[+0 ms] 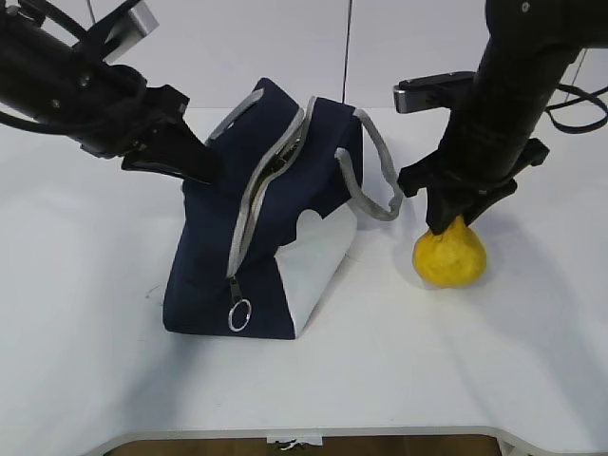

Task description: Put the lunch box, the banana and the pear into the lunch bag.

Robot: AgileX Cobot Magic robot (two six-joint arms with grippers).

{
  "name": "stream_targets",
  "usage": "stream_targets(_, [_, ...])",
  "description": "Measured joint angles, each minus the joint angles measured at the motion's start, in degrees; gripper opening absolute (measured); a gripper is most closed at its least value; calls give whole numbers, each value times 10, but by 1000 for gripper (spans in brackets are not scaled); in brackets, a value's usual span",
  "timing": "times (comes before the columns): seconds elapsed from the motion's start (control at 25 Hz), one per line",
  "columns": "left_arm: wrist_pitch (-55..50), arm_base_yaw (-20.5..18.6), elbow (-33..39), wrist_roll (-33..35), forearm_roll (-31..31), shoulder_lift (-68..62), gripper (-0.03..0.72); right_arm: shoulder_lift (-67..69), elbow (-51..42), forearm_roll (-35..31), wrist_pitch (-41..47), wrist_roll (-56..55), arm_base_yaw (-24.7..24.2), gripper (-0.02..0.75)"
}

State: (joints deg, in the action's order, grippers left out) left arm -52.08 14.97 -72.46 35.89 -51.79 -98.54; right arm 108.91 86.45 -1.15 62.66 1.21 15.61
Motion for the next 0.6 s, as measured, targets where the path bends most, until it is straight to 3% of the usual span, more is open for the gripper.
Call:
stream_targets(0.4, [-2, 0, 0, 0, 0, 0, -6, -70, 2, 6, 37, 0, 0, 257])
stream_targets(0.6, [-4, 0, 0, 0, -1, 0, -6, -114, 73, -10, 42, 0, 0, 257])
